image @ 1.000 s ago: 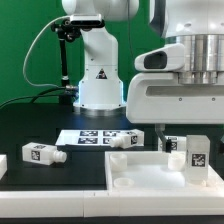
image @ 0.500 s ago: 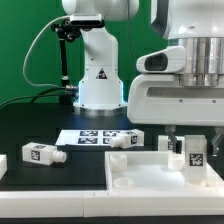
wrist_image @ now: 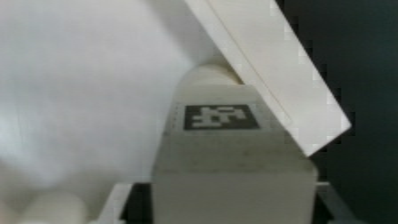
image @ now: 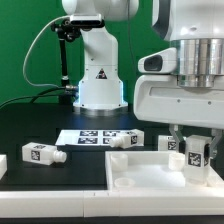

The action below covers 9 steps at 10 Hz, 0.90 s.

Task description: Assemble one leg

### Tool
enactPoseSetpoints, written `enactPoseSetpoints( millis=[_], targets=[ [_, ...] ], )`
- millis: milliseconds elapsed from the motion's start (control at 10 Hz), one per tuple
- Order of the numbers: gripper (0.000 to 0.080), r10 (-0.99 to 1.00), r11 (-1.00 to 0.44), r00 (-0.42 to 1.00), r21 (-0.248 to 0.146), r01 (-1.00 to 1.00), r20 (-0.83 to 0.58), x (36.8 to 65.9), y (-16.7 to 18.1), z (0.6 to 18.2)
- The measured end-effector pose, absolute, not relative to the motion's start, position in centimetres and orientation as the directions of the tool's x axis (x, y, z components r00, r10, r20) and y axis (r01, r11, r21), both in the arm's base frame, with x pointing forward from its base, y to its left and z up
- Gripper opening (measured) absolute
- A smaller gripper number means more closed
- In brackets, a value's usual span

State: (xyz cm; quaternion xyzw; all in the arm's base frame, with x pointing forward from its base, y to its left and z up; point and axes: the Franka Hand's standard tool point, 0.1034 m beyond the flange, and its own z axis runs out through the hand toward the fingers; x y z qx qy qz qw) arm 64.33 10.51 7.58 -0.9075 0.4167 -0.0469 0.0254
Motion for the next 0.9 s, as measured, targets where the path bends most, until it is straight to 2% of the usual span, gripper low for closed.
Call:
enactPoseSetpoints(
  millis=[200, 300, 400, 700, 800, 900],
  targets=[
    [0.0286, -0.939, -0.342, 0.342, -0.119, -0.932, 0.025, 64.15, 10.22, 7.44],
    [0.0288, -0.987, -0.160, 0.161, -0.156, -0.975, 0.005, 64.00, 10.04, 7.32],
    [0.0288, -0.998, -0.053, 0.057, -0.181, -0.982, -0.017, 63.61, 10.03, 7.34],
    [0.0335, -0.996, -0.090, 0.094, -0.177, -0.980, -0.011, 63.60, 10.09, 7.26],
    [0.0544, -0.981, -0.190, 0.192, -0.176, -0.966, 0.008, 63.72, 10.05, 7.28],
    [0.0616, -0.909, -0.415, 0.416, -0.165, -0.894, 0.036, 64.11, 10.04, 7.35]
  ],
)
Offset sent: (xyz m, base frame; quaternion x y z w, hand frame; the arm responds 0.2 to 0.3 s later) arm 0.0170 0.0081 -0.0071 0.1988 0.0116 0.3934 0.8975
